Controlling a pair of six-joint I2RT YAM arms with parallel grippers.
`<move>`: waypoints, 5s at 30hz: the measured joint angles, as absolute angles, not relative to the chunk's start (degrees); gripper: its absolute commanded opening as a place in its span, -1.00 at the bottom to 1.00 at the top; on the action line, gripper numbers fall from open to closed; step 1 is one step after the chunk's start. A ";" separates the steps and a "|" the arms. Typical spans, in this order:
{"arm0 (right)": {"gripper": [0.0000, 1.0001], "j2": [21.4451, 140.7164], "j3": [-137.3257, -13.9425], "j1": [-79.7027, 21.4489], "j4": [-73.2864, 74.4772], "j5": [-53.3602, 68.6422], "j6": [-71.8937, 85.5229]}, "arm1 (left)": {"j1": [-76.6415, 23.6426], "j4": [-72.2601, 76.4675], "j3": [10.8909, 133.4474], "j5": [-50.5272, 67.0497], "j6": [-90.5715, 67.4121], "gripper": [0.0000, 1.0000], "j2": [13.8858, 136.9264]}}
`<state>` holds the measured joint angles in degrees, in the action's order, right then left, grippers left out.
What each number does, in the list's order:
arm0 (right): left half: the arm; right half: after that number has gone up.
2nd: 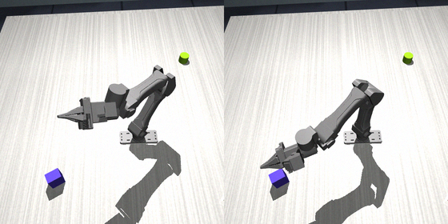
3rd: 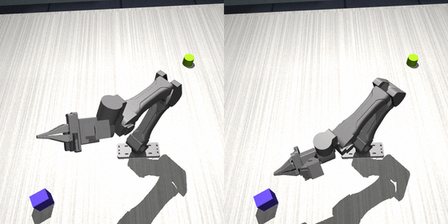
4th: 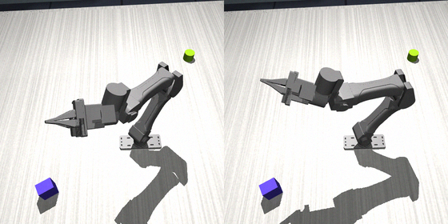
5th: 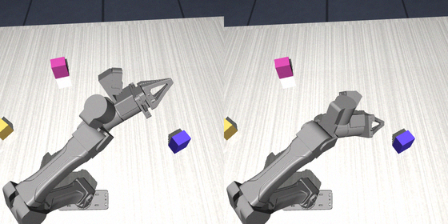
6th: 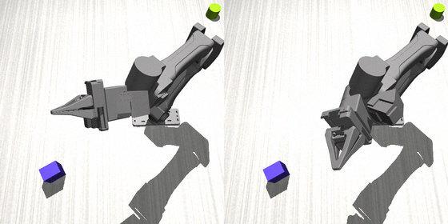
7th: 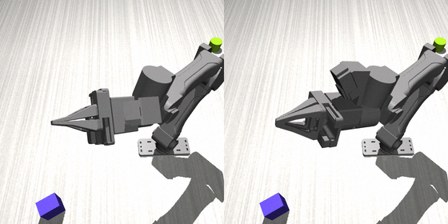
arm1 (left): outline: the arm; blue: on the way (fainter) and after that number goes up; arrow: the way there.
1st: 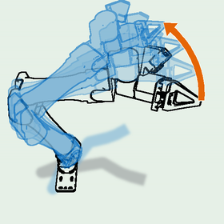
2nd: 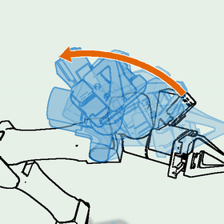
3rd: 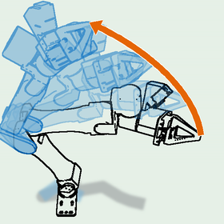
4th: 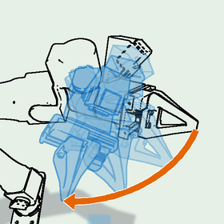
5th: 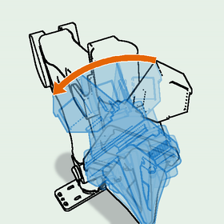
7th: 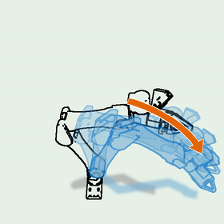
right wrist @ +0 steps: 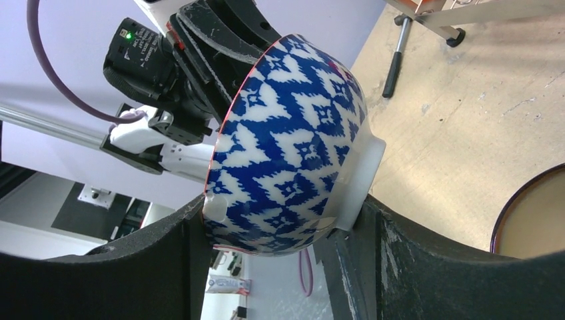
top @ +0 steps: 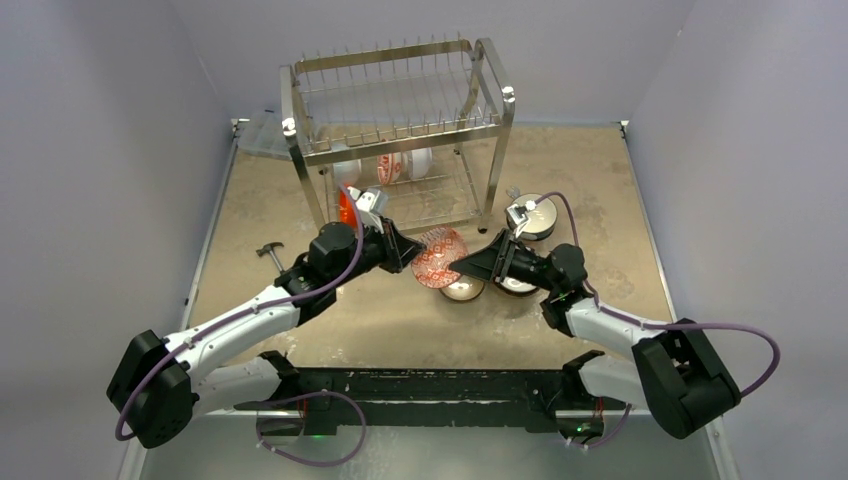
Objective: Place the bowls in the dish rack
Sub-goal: Pick up the bowl from the center of the board, then place the bowl in the dish rack.
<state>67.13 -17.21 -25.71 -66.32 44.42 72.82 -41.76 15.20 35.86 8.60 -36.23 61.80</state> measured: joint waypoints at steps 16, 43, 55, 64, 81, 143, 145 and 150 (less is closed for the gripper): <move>-1.00 61.78 -19.25 -20.34 -40.73 42.96 59.33 | -41.76 11.99 35.62 2.52 -36.62 0.32 58.61; -1.00 60.05 -45.08 -3.79 2.72 15.14 28.10 | -41.76 -5.21 36.25 -12.58 -27.16 0.89 46.65; -1.00 78.74 -57.04 -2.48 -3.73 9.78 22.17 | -41.76 -13.58 38.96 -14.70 -21.39 0.87 44.99; -1.00 91.81 -65.43 -2.17 -12.05 19.75 20.56 | -41.76 -19.16 39.72 -15.38 -18.46 0.89 44.42; -1.00 108.49 -80.73 -7.60 -17.45 37.98 19.99 | -41.76 -22.44 39.72 -18.35 -15.38 0.97 42.24; -1.00 120.60 -88.66 -22.85 -16.62 10.20 -1.48 | -41.76 -22.41 39.64 -18.20 -15.40 0.96 44.29; -1.00 121.05 -88.97 -22.98 -16.58 10.15 -1.65 | -41.76 -22.41 39.64 -18.20 -15.38 0.97 44.29; -1.00 122.15 -90.17 -23.22 -16.71 9.98 -1.08 | -41.76 -22.41 39.64 -18.17 -15.40 0.96 44.31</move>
<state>122.15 -90.17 -23.22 -16.71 9.98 -1.08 -41.76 -22.41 39.64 -18.17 -15.40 44.31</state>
